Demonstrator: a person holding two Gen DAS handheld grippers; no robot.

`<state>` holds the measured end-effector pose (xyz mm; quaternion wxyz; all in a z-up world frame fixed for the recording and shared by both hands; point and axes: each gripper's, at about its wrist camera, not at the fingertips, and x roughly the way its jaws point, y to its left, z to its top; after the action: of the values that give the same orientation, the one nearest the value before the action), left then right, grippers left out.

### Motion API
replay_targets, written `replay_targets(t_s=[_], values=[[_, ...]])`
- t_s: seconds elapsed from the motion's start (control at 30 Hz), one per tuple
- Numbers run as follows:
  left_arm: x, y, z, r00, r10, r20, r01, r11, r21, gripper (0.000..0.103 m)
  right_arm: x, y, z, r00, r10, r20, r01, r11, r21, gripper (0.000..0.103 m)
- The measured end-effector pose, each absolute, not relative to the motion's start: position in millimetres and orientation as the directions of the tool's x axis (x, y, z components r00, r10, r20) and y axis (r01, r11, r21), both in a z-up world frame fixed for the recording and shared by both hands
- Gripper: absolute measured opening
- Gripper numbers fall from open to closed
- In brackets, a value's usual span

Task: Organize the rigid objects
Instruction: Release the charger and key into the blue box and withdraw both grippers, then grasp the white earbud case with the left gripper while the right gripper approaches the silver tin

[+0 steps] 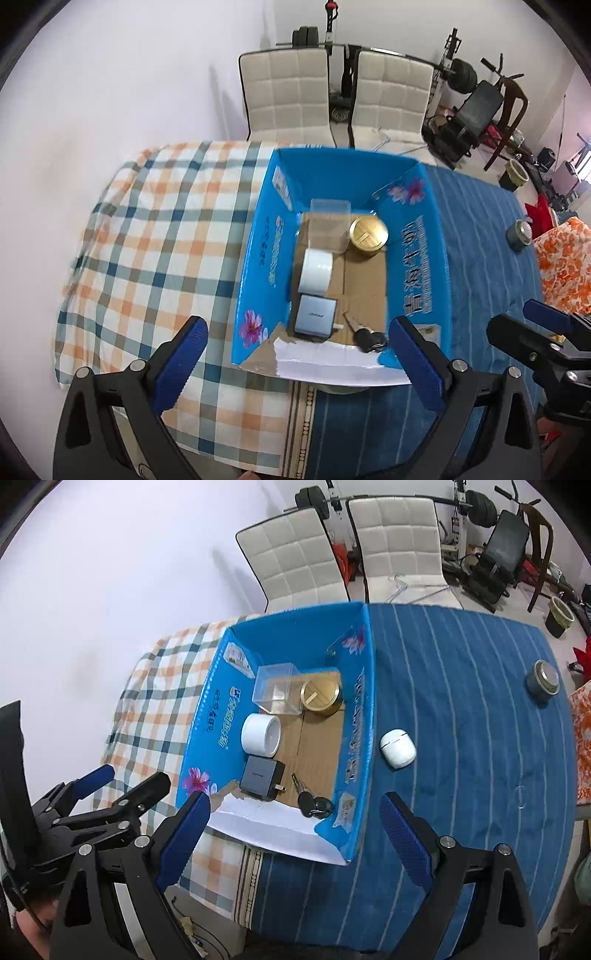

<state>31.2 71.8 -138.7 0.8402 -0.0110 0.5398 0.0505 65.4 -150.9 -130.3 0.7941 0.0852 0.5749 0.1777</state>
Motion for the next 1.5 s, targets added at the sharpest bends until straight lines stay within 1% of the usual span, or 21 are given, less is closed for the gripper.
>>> replay_targets(t_s=[0.27, 0.5, 0.6, 0.63, 0.77, 0.93, 1.07, 1.1, 1.13, 1.17, 1.23, 1.33, 1.37, 1.4, 1.43, 1.5], values=[[34, 35, -121, 0.444, 0.054, -0.894, -0.051, 0.998, 0.034, 0.101, 62, -184, -110, 0.317, 0.382, -0.868, -0.171, 0.923, 0.344, 0.095], [59, -18, -129, 0.456, 0.021, -0.890, -0.003, 1.000, 0.022, 0.101, 69, -227, -112, 0.337, 0.368, -0.867, -0.124, 0.930, 0.347, 0.095], [74, -46, -141, 0.442, 0.005, -0.897, 0.000, 1.000, 0.005, 0.101, 76, -258, -124, 0.348, 0.360, -0.866, -0.066, 0.930, 0.361, 0.096], [78, -55, -146, 0.433, -0.008, -0.901, -0.008, 1.000, -0.013, 0.101, 81, -272, -131, 0.348, 0.348, -0.871, -0.043, 0.934, 0.356, 0.103], [96, -88, -182, 0.365, -0.070, -0.928, -0.072, 0.992, -0.103, 0.101, 94, -319, -155, 0.357, 0.298, -0.885, 0.024, 0.944, 0.328, 0.103], [113, -130, -223, 0.306, -0.048, -0.951, -0.089, 0.993, -0.079, 0.101, 113, -375, -194, 0.303, 0.248, -0.920, 0.098, 0.952, 0.289, 0.103], [126, -149, -255, 0.269, -0.047, -0.962, -0.160, 0.983, -0.093, 0.101, 123, -418, -219, 0.293, 0.241, -0.925, 0.160, 0.942, 0.296, 0.103], [129, -152, -263, 0.256, -0.022, -0.966, -0.197, 0.978, -0.074, 0.101, 126, -427, -224, 0.299, 0.232, -0.926, 0.171, 0.941, 0.291, 0.103], [132, -153, -269, 0.251, -0.024, -0.968, -0.227, 0.970, -0.083, 0.101, 128, -433, -229, 0.305, 0.222, -0.926, 0.177, 0.942, 0.285, 0.103], [135, -153, -276, 0.258, -0.038, -0.965, -0.280, 0.954, -0.112, 0.101, 130, -442, -234, 0.315, 0.215, -0.925, 0.184, 0.942, 0.282, 0.103], [140, -150, -285, 0.268, -0.006, -0.964, -0.367, 0.924, -0.107, 0.101, 134, -453, -242, 0.322, 0.206, -0.924, 0.200, 0.939, 0.279, 0.103], [151, -141, -310, 0.236, 0.033, -0.971, -0.505, 0.858, -0.093, 0.101, 142, -469, -256, 0.318, 0.190, -0.929, 0.228, 0.936, 0.270, 0.103], [153, -142, -314, 0.223, 0.074, -0.972, -0.529, 0.846, -0.057, 0.101, 145, -474, -260, 0.311, 0.190, -0.931, 0.236, 0.934, 0.269, 0.103], [157, -145, -316, 0.223, 0.087, -0.971, -0.537, 0.842, -0.048, 0.100, 147, -476, -264, 0.306, 0.193, -0.932, 0.242, 0.931, 0.272, 0.103], [161, -149, -320, 0.230, 0.053, -0.972, -0.539, 0.838, -0.082, 0.100, 149, -478, -268, 0.301, 0.194, -0.934, 0.247, 0.930, 0.273, 0.103], [163, -154, -327, 0.210, 0.052, -0.976, -0.558, 0.826, -0.076, 0.100, 154, -484, -273, 0.295, 0.200, -0.934, 0.249, 0.928, 0.277, 0.103]])
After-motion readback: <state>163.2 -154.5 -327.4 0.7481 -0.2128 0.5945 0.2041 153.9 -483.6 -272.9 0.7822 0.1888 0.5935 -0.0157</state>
